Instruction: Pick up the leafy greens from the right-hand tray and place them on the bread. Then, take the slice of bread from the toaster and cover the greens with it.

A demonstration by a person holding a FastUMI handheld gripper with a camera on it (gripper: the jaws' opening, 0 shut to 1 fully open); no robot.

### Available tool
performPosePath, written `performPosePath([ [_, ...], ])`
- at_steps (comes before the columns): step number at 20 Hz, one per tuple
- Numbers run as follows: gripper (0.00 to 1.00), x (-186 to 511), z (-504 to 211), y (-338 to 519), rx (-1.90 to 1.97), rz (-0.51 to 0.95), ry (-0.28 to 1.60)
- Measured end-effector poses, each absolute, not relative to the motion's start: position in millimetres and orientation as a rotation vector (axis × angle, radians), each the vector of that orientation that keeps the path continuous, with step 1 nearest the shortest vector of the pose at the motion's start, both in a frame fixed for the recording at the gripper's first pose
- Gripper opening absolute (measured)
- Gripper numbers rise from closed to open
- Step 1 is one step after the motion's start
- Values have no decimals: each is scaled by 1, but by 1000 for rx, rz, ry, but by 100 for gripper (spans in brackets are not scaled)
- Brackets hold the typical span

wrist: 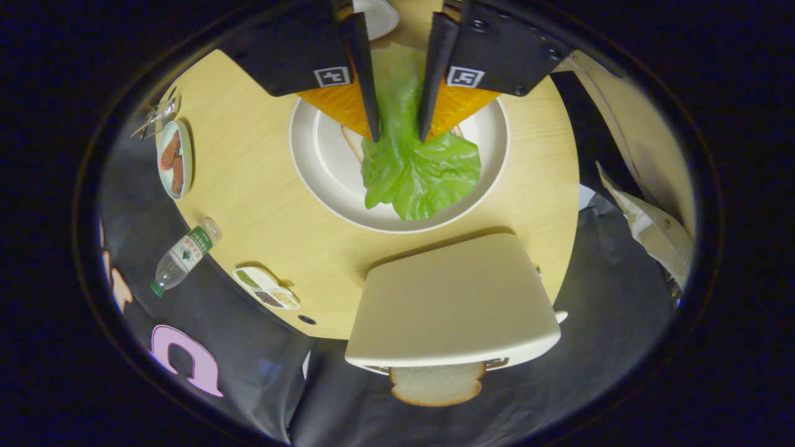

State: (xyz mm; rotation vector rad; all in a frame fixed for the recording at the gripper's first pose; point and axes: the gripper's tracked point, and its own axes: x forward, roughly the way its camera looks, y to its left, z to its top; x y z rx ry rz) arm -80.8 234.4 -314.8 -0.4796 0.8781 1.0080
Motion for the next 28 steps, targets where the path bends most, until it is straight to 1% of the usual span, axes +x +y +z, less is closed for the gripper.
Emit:
performPosePath([
  [2, 56, -79, -313, 235, -477, 1004, 869],
  [6, 74, -79, -310, 238, -479, 999, 848],
  [12, 100, -74, -279, 245, -444, 941, 805],
  [23, 100, -52, -179, 291, -328, 853, 717],
  [28, 100, -46, -150, 317, -273, 830, 716],
])
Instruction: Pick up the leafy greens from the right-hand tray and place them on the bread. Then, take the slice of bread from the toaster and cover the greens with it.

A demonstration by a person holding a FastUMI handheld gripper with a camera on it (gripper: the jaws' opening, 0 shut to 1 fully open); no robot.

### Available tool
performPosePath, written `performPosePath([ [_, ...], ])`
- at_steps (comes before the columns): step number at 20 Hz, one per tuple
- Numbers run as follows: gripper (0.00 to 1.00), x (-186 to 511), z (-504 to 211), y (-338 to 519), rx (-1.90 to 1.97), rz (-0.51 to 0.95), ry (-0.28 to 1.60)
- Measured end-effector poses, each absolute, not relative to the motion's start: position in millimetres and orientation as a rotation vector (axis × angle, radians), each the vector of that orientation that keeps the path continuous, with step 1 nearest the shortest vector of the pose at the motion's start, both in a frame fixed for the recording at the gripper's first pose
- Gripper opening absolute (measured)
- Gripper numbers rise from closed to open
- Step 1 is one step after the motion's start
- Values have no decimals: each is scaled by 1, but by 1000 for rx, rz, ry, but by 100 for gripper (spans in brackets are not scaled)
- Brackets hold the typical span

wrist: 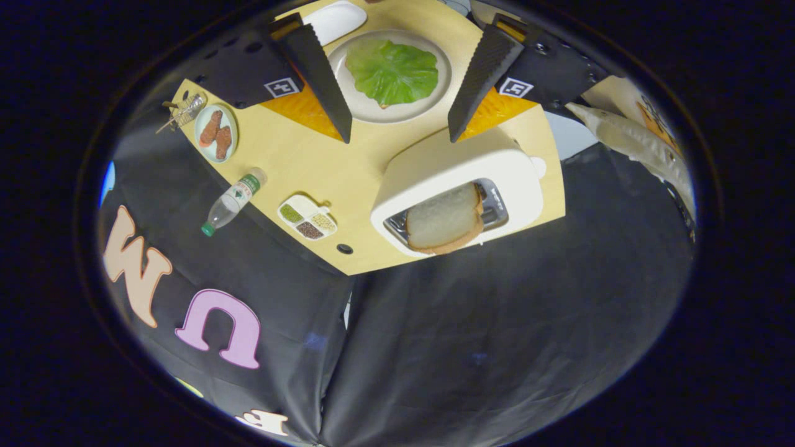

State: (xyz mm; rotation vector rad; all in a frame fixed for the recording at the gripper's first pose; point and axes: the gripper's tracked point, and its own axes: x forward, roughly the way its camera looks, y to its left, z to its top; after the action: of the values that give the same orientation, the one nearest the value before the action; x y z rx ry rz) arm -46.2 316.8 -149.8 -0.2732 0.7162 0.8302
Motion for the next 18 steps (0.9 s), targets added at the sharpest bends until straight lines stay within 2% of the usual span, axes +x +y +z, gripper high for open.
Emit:
performPosePath([
  [9, 100, -39, -115, 378, -106, 841, 749],
  [18, 100, -27, -117, 421, -26, 828, 809],
])
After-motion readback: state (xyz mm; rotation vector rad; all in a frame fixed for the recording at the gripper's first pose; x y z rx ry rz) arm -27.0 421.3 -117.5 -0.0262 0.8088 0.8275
